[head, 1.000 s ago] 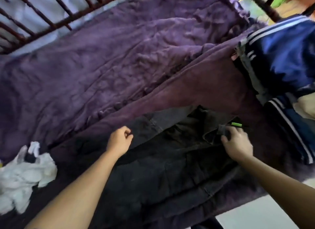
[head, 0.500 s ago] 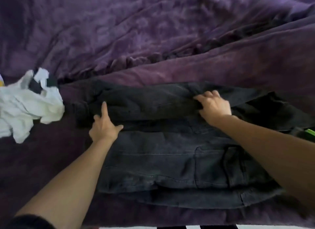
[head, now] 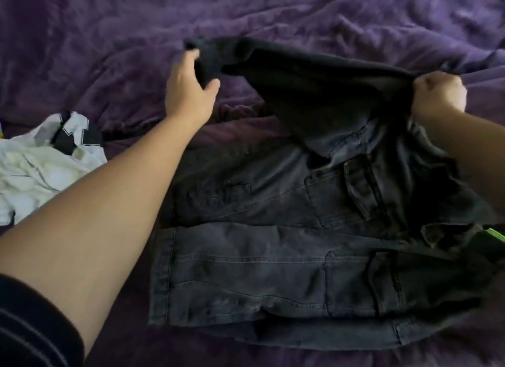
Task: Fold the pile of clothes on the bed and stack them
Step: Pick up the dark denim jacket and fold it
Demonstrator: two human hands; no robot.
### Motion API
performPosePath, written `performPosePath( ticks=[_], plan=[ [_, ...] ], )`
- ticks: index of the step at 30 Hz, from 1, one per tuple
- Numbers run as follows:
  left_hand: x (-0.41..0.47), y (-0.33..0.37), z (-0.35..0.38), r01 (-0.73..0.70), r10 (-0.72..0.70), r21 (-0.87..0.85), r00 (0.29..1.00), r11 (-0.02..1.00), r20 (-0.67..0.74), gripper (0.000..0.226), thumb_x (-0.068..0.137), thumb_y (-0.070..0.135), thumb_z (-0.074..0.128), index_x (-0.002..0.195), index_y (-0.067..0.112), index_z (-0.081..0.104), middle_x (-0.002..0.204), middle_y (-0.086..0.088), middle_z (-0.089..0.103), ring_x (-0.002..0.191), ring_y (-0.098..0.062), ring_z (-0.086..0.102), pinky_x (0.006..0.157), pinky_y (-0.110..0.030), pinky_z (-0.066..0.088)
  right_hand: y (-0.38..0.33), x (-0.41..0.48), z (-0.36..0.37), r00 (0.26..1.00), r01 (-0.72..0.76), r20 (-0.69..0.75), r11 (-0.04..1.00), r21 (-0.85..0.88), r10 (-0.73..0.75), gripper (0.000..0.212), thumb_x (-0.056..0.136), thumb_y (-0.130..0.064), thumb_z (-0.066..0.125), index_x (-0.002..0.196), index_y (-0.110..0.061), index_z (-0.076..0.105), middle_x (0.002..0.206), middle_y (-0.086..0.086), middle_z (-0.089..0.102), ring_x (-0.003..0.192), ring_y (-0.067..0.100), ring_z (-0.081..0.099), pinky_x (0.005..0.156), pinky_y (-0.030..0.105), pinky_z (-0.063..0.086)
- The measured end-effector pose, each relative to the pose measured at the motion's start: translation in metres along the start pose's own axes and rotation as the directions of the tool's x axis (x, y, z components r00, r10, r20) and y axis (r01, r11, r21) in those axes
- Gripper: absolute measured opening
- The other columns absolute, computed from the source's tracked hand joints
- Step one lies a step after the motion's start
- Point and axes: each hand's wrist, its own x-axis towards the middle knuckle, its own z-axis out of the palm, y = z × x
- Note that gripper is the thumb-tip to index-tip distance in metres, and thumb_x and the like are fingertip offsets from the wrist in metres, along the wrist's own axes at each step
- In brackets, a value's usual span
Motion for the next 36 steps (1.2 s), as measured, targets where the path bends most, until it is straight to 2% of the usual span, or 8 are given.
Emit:
performPosePath(
  ticks=[3, 7, 12, 17, 23, 26, 29, 36],
  plan=[
    [-0.020, -0.054, 0.012, 0.212, -0.226, 0.196, 0.973, 0.957, 0.047, 0.066, 0.077, 0.051, 0.071, 0.131, 0.022, 0.048, 0.133, -0.013, 0.046, 0.122, -0.034, 0.047, 0.098, -0.040, 0.041, 0.009, -0.020, 0.017, 0.999, 0.052, 0.001, 0.992, -0.114, -0.052, 0.041, 0.090, -0.035, 0.050, 0.128, -0.020, 0.055, 0.131, 0.019, 0.051, 0.122, 0.039, 0.046, 0.096, 0.049, 0.041],
    [-0.068, -0.124, 0.032, 0.556, -0.611, 0.307, 0.782, 0.772, 0.121, 0.093, 0.068, 0.059, 0.076, 0.140, 0.015, 0.037, 0.142, -0.015, 0.041, 0.126, -0.038, 0.044, 0.099, -0.048, 0.042, 0.005, -0.065, 0.065, 0.860, 0.489, 0.238, 0.862, -0.131, -0.451, 0.058, 0.083, -0.036, 0.069, 0.135, -0.022, 0.048, 0.139, 0.011, 0.042, 0.126, 0.035, 0.039, 0.091, 0.053, 0.046],
    [-0.077, -0.155, 0.039, 0.621, -0.632, 0.227, 0.774, 0.751, -0.026, 0.071, 0.072, 0.043, 0.080, 0.128, 0.017, 0.044, 0.132, -0.014, 0.048, 0.118, -0.036, 0.049, 0.084, -0.045, 0.045, -0.016, -0.083, 0.124, 0.791, 0.543, 0.499, 0.783, -0.304, -0.355, 0.064, 0.080, -0.034, 0.072, 0.137, -0.028, 0.044, 0.135, 0.011, 0.043, 0.121, 0.038, 0.044, 0.084, 0.049, 0.047],
    [-0.061, -0.162, 0.021, 0.622, -0.623, 0.041, 0.783, 0.782, -0.001, 0.029, 0.075, 0.034, 0.078, 0.088, 0.012, 0.064, 0.106, -0.006, 0.065, 0.092, -0.023, 0.060, 0.076, -0.030, 0.045, -0.019, -0.056, 0.111, 0.895, 0.347, 0.359, 0.918, -0.193, -0.263, 0.029, 0.086, -0.034, 0.065, 0.111, -0.021, 0.068, 0.106, 0.019, 0.067, 0.099, 0.041, 0.060, 0.081, 0.041, 0.048],
    [0.021, -0.127, -0.008, 0.360, -0.359, -0.040, 0.901, 0.932, -0.245, 0.033, 0.068, 0.046, 0.076, 0.069, 0.020, 0.055, 0.079, 0.001, 0.054, 0.070, -0.014, 0.047, 0.066, -0.033, 0.043, -0.035, 0.012, 0.076, 0.977, 0.194, 0.090, 0.981, -0.018, -0.191, 0.032, 0.085, -0.031, 0.063, 0.099, -0.003, 0.071, 0.097, 0.024, 0.068, 0.084, 0.020, 0.058, 0.078, 0.038, 0.046],
    [0.067, -0.105, -0.001, 0.429, -0.499, -0.307, 0.842, 0.850, -0.204, 0.029, 0.078, 0.040, 0.073, 0.077, 0.028, 0.046, 0.094, 0.007, 0.056, 0.084, -0.009, 0.054, 0.082, -0.020, 0.048, -0.045, 0.037, 0.081, 0.997, 0.074, 0.008, 0.995, 0.063, -0.075, 0.035, 0.081, -0.028, 0.057, 0.108, -0.009, 0.070, 0.107, 0.016, 0.069, 0.097, 0.019, 0.063, 0.089, 0.034, 0.048],
    [0.079, -0.104, 0.009, 0.507, -0.554, -0.460, 0.832, 0.729, 0.039, 0.038, 0.087, 0.038, 0.064, 0.121, 0.028, 0.050, 0.115, 0.006, 0.063, 0.096, -0.009, 0.060, 0.080, -0.030, 0.051, -0.044, 0.032, 0.092, 0.987, 0.036, 0.151, 0.991, 0.128, -0.055, 0.043, 0.082, -0.028, 0.063, 0.123, -0.019, 0.063, 0.120, 0.008, 0.066, 0.111, 0.022, 0.061, 0.099, 0.030, 0.047],
    [-0.101, -0.158, -0.001, 0.441, -0.443, -0.050, 0.896, 0.896, -0.025, 0.054, 0.087, 0.042, 0.065, 0.127, 0.007, 0.053, 0.118, -0.015, 0.062, 0.109, -0.029, 0.058, 0.094, -0.035, 0.042, 0.021, -0.127, 0.077, 0.909, 0.370, 0.193, 0.928, 0.036, -0.369, 0.054, 0.083, -0.017, 0.066, 0.134, -0.015, 0.048, 0.133, 0.016, 0.047, 0.123, 0.037, 0.044, 0.098, 0.042, 0.040]
  ],
)
